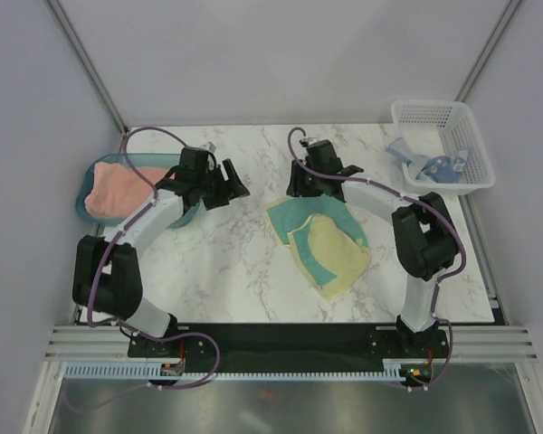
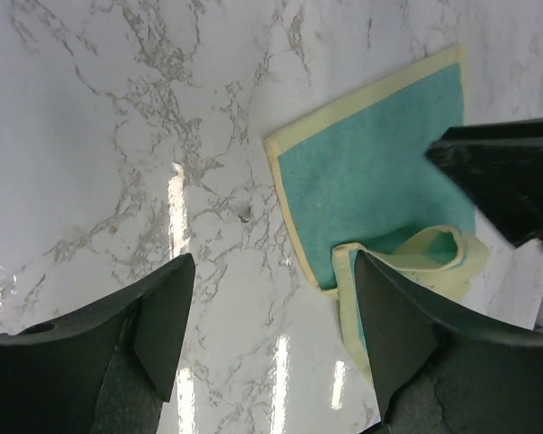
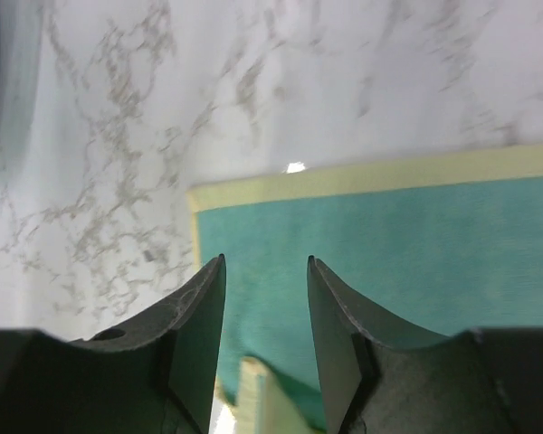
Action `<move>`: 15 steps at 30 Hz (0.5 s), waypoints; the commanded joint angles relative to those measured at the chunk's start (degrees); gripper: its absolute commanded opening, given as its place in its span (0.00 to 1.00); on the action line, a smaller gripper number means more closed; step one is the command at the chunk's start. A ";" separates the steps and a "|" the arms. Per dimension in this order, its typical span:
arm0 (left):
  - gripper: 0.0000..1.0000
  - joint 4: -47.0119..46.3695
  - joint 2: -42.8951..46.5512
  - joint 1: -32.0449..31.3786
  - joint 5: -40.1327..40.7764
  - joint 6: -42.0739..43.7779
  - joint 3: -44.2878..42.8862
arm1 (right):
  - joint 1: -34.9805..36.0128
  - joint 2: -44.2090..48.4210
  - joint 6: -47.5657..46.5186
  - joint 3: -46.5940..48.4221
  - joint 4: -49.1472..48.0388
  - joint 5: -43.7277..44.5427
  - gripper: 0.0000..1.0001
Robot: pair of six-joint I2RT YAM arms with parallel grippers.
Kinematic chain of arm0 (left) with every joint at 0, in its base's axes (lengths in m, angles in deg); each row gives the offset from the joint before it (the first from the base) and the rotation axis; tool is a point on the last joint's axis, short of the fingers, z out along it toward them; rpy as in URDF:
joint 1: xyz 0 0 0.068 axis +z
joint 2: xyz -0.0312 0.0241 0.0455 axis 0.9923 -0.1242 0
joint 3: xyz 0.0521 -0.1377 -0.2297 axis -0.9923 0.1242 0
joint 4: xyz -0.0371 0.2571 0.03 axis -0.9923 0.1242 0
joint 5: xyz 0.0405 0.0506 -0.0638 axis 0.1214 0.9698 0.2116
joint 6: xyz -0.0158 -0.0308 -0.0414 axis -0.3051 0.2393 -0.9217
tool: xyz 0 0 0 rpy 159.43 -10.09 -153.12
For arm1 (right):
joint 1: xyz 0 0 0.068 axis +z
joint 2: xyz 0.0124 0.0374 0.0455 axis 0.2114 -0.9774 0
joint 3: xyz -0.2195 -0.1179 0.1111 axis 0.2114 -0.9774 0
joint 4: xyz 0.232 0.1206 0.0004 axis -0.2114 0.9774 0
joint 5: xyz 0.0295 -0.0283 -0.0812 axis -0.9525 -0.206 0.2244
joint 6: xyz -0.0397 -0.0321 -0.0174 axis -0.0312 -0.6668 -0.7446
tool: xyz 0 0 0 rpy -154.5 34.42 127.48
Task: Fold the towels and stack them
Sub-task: Move the towel to the center of the board, then flatten out the crumpled towel
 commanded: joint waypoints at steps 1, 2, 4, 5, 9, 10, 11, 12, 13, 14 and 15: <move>0.78 -0.94 -6.89 -3.49 2.72 -0.30 -3.78 | -7.80 1.00 -13.06 4.87 7.52 -4.54 0.50; 0.76 -1.11 -8.23 -4.63 4.30 -1.26 -5.10 | -8.87 -0.57 -14.56 6.10 9.02 -4.28 0.50; 0.75 -1.11 -11.39 -7.71 5.97 -2.41 -6.25 | -11.85 -2.25 -17.55 8.74 10.87 -4.98 0.50; 0.73 -1.37 -14.54 -8.41 6.85 -2.93 -7.30 | -12.82 -3.91 -18.34 9.44 11.32 -5.77 0.50; 0.71 -2.43 -20.98 -10.96 7.04 -3.29 -10.82 | -15.29 -7.00 -22.38 13.31 12.47 -4.45 0.51; 0.71 -2.61 -22.03 -11.23 7.65 -3.03 -11.34 | -16.08 -7.70 -24.74 13.93 12.55 -4.98 0.51; 0.71 -2.61 -23.52 -11.50 9.31 -2.51 -12.31 | -16.43 -9.62 -25.29 14.54 12.64 -5.16 0.52; 0.71 -2.52 -24.32 -11.50 10.02 -2.50 -12.58 | -17.13 -10.77 -25.82 16.64 12.90 -6.55 0.52; 0.71 -2.61 -25.11 -11.50 11.50 -2.50 -12.75 | -17.49 -11.92 -25.82 17.70 14.04 -7.61 0.52; 0.71 -2.52 -26.68 -11.50 11.78 -2.50 -13.19 | -17.75 -14.19 -25.73 18.67 14.48 -7.71 0.52; 0.71 -2.52 -27.48 -11.50 11.87 -2.50 -13.46 | -18.36 -15.08 -25.82 19.72 14.66 -7.01 0.52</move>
